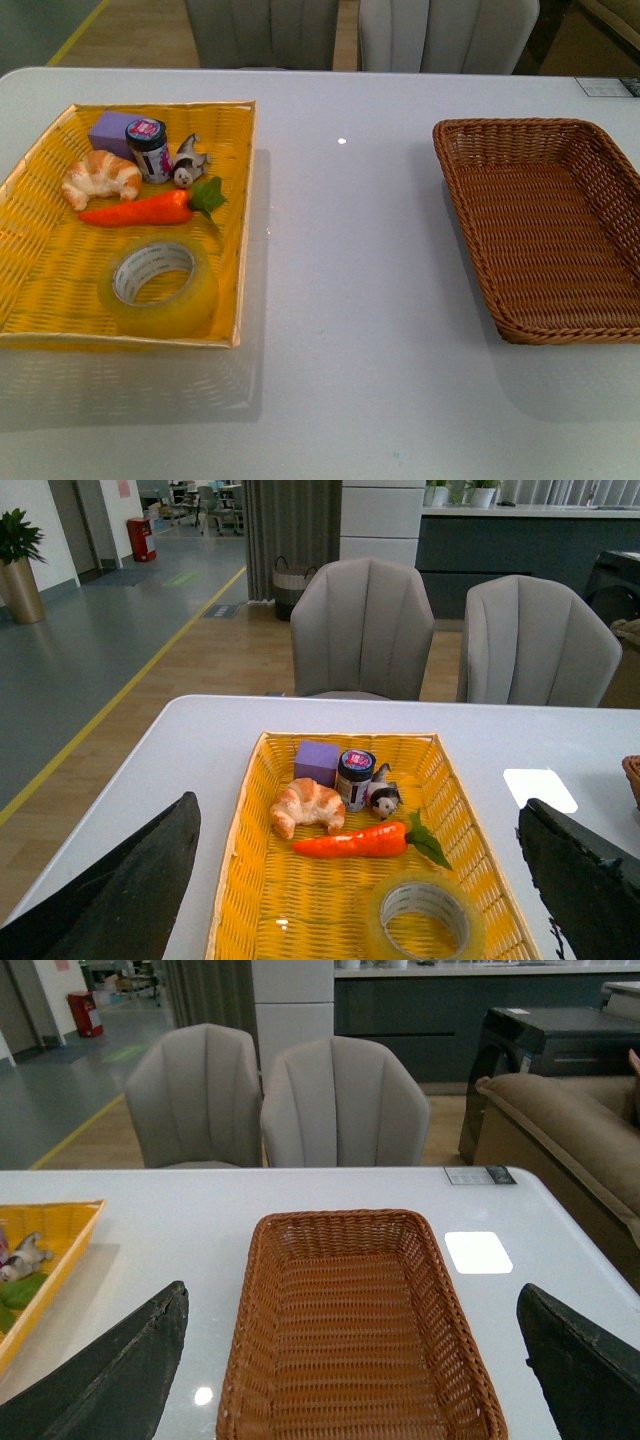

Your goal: Move tape to another basket

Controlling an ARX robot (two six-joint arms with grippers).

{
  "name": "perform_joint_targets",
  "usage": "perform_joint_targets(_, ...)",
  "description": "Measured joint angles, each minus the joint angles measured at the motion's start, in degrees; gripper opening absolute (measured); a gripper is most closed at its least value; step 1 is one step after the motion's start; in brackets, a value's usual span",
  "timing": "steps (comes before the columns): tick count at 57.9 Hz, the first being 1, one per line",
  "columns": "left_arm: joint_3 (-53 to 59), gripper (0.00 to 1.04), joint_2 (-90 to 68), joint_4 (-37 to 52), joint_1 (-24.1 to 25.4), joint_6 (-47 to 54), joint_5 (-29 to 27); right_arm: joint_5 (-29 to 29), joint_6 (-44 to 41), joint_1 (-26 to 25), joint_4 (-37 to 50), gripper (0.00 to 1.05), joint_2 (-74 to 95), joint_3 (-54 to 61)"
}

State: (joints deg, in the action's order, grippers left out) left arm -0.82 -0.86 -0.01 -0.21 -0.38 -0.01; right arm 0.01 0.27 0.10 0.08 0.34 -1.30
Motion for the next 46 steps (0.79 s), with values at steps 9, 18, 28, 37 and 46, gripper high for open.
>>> perform_joint_targets(9,0.00,0.96,0.00,0.00,0.00,0.00,0.02,0.00,-0.02,0.00,0.00,0.96,0.00,0.00)
perform_joint_targets(18,0.00,0.96,0.00,0.00,0.00,0.00,0.00,0.00,-0.02,0.00,0.00,0.96,0.00,0.00)
perform_joint_targets(28,0.00,0.96,0.00,0.00,0.00,0.00,0.02,0.00,0.00,0.00,0.00,0.96,0.00,0.00)
perform_joint_targets(37,-8.52,0.96,-13.14,-16.98,2.05,-1.38,3.52,-0.04,-0.02,0.00,0.00,0.96,0.00,0.00)
perform_joint_targets(46,-16.00,0.96,-35.93,-8.44,6.05,-0.85,7.39,-0.04,-0.02,0.00,0.00,0.96,-0.02,0.00)
